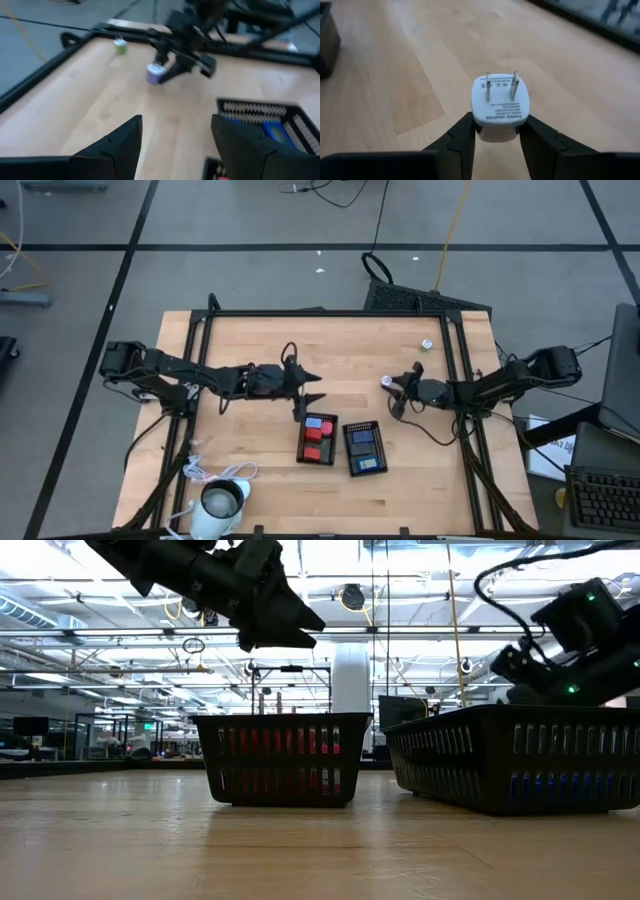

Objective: Pick & Place Office items
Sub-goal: Put the violet charger adapter into the left black basket

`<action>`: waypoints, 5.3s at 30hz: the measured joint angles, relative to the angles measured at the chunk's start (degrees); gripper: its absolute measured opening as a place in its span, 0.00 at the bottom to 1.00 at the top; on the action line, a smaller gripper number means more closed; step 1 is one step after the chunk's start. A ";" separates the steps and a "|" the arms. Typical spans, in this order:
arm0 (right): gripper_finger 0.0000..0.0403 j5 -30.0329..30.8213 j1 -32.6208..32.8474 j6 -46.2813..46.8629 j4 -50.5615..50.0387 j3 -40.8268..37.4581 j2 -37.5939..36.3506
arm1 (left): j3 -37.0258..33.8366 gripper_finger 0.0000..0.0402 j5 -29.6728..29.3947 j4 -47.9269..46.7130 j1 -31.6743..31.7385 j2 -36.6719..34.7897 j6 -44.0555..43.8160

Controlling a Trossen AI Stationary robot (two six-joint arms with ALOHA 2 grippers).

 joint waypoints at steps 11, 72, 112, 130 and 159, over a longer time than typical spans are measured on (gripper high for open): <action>0.29 -15.15 0.24 -8.85 -19.17 18.17 0.57 | 12.71 0.59 4.02 -19.85 1.98 2.43 -3.54; 0.29 -19.48 1.99 -16.94 -16.88 29.25 13.07 | 50.80 0.33 6.62 -51.37 2.62 34.01 14.75; 0.51 -14.82 1.11 -14.23 -21.62 23.58 -4.94 | 34.04 0.33 7.63 -43.51 -12.44 25.22 3.15; 0.50 -15.05 1.20 -12.72 -19.68 23.35 -4.87 | 23.85 0.33 8.35 -31.24 -11.85 25.22 2.78; 0.50 -15.25 1.25 -12.70 -19.98 23.35 -4.87 | 23.91 0.81 3.72 -31.39 -11.63 25.22 1.47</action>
